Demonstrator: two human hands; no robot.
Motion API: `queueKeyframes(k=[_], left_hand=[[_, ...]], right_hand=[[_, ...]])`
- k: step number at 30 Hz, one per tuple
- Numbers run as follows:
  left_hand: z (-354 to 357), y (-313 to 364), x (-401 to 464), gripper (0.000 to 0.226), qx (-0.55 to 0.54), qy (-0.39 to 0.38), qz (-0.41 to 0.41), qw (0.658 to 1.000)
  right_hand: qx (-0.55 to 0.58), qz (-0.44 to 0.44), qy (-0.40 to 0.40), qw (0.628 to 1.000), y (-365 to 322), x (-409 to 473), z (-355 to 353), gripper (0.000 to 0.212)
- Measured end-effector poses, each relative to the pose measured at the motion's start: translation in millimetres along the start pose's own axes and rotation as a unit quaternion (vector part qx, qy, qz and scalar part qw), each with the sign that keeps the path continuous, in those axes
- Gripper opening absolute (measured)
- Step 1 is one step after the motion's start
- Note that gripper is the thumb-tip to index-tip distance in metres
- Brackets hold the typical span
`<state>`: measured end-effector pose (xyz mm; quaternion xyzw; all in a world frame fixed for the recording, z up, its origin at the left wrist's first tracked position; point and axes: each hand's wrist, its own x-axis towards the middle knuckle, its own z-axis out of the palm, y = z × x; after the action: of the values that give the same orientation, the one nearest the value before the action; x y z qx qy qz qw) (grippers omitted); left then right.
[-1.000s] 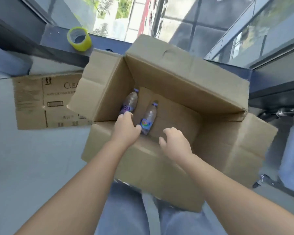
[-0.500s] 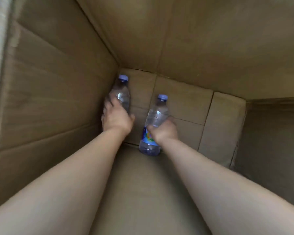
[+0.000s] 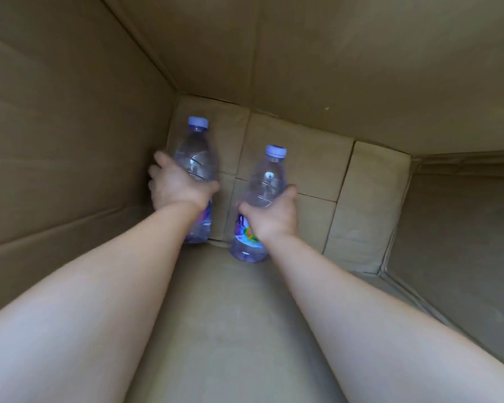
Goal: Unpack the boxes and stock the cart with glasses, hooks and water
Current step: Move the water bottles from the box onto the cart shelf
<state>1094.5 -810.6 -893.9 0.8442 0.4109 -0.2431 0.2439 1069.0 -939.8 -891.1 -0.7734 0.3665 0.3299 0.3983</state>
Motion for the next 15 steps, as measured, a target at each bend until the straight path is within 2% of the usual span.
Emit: queueKeyframes(k=[3,6,15], left_hand=[[-21.4,8.7,-39.5,0.083,-0.010,-0.003,0.021,1.000],[-52.3,29.0,-94.0,0.074,-0.031,-0.057,0.067,0.996],[-183.1,93.3,-292.2,0.059,-0.061,-0.148,0.173,0.972]], right_hand=[[-0.027,-0.024,-0.007,0.999,-7.3,-34.9,-35.1,0.062],[-0.033,-0.043,-0.003,0.999,-16.4,-85.9,-80.2,0.063],[0.019,-0.068,0.095,0.993,-44.3,-257.7,-226.2,0.069]])
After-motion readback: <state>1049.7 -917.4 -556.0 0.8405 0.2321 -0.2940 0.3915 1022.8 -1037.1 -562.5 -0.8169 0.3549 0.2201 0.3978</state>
